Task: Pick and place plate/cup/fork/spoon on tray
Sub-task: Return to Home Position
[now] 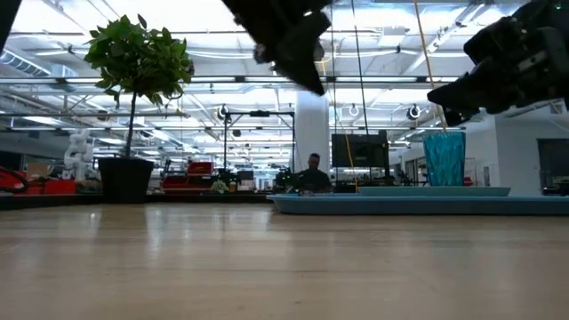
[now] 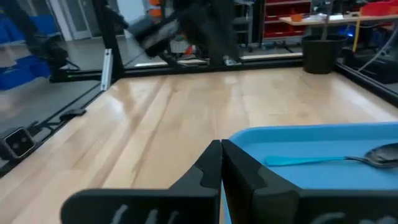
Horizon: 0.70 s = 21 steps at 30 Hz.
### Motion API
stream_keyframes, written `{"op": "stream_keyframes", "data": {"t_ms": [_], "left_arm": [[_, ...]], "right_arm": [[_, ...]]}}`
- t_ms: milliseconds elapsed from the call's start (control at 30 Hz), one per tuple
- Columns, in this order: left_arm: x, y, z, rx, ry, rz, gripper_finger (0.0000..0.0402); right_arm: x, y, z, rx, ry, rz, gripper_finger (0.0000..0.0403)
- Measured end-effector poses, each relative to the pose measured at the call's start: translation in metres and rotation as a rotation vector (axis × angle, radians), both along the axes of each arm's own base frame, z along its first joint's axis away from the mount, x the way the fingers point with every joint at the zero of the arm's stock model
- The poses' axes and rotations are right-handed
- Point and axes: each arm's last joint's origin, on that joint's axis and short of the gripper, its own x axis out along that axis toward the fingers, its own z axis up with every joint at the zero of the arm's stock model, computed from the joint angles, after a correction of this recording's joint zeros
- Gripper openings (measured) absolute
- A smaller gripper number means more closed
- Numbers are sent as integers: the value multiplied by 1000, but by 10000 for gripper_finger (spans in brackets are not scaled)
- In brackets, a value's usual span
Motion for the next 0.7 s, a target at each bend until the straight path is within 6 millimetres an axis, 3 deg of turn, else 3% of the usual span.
{"op": "stream_keyframes", "data": {"t_ms": [133, 333, 500, 700], "left_arm": [[-19, 12, -4, -32, -127, -41, 10], [-59, 14, -12, -79, -346, -146, 7], [-98, 15, -30, -113, -408, -152, 11], [-120, 16, -30, -177, -456, -125, 7]], "right_arm": [[0, 3, -1, -5, -19, -40, 0], [-3, 8, -1, -43, -17, -48, 0], [-4, 14, 0, -42, -23, -14, 0], [-7, 19, 3, -41, -60, -23, 0]]}}
